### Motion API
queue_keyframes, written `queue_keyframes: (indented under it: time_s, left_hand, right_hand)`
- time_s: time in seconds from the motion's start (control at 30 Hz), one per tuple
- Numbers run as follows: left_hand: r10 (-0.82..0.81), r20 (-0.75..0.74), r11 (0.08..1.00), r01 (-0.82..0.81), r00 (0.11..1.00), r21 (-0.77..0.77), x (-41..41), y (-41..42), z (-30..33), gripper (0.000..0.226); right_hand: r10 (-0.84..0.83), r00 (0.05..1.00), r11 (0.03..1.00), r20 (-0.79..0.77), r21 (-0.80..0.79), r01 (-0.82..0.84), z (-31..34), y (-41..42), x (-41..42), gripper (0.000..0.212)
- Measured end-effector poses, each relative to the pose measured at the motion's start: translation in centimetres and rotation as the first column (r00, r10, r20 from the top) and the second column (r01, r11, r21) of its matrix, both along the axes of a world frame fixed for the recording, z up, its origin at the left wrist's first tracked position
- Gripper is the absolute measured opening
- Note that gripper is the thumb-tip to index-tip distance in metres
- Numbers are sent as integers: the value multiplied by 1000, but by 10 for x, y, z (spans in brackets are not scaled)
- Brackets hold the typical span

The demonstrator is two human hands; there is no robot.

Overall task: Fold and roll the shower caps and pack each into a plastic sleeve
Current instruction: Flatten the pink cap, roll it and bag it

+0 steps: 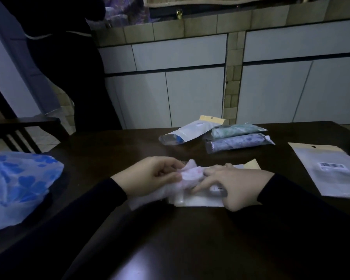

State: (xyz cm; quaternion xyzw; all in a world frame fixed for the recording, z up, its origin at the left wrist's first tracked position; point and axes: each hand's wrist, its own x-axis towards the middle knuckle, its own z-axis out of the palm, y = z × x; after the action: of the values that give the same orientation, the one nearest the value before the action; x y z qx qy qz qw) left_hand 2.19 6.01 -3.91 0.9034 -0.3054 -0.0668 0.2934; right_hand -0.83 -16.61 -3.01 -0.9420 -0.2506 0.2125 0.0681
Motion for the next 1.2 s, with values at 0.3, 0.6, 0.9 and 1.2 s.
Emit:
queue_keyframes:
  time_s: [0.3,0.6,0.9,1.2]
  left_hand:
    - [41,26,973,-34,999,-228,-14,14,18,24]
    - [13,-103,997,-21,995,-73,-5,9,8,23]
    - [143,-74,958,-119,987,262,4,32,2,26]
    - [141,-152,968,-104,978,230,5,44,5,21]
  right_hand:
    - [-219,914,975,341,113,191,-28,25,3,48]
    - [-274,858,962,435,136,238,-42,33,4,81]
    - [-243,913,962,327,202,184,-42,13,12,58]
    - [-349,876,858,333,490,156,-53,13,11,29]
